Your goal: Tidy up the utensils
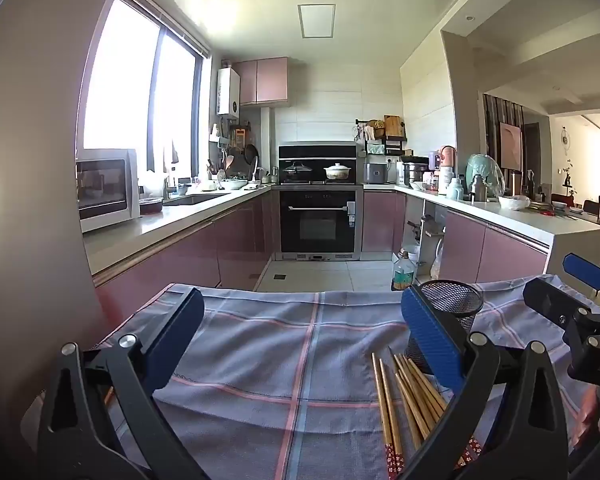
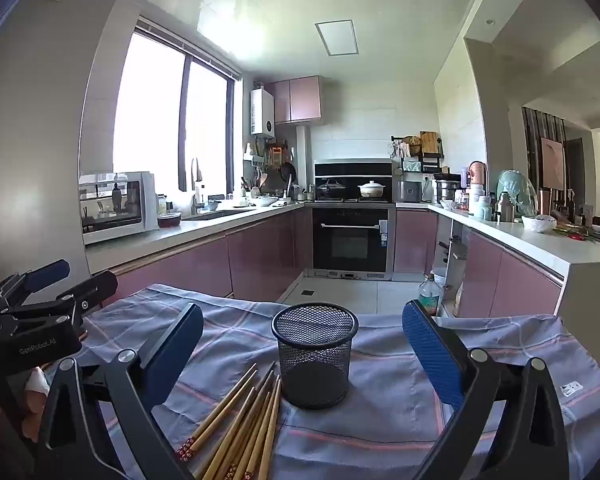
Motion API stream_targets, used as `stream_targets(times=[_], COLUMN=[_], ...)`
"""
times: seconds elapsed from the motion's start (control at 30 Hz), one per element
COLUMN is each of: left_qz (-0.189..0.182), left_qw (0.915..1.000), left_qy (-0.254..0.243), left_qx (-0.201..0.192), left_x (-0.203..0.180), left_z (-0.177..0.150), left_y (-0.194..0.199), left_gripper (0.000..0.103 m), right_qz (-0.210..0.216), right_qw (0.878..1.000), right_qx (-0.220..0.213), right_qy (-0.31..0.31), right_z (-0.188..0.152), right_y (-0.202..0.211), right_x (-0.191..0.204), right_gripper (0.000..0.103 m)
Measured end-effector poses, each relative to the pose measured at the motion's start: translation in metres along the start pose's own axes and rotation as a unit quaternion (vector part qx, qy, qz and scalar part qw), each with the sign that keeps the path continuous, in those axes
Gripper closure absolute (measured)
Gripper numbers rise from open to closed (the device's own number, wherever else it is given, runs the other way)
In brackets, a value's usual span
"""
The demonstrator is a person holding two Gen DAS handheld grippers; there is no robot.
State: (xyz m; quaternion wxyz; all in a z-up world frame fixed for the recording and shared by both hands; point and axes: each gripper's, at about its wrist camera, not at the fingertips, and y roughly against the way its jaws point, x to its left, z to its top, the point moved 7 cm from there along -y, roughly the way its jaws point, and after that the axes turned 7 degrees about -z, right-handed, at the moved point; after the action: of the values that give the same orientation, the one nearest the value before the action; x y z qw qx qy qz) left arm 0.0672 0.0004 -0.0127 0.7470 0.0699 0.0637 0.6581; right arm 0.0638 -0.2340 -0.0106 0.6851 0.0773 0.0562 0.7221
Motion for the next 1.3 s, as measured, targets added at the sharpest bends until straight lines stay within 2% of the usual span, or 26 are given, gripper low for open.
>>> stream_targets(times=[0.63, 1.3], left_qz=[0.002, -0.002], left_qw=[1.0, 0.9999], left_qy=[-0.003, -0.003], left_qx=[-0.005, -0.01], left_x=[-0.005, -0.006], left_z=[0.01, 0.008], left_y=[0.007, 0.003], left_gripper=[0.006, 0.006], right_qz=[0.001, 0.002], right_qw=[1.0, 1.0], right_qx=[-0.004, -0.004], right_qy=[0.004, -0.001], right_z=[0.001, 0.003], right_y=[0.003, 0.002], right_x=[0.0, -0.002], right_gripper=[0.007, 0.007])
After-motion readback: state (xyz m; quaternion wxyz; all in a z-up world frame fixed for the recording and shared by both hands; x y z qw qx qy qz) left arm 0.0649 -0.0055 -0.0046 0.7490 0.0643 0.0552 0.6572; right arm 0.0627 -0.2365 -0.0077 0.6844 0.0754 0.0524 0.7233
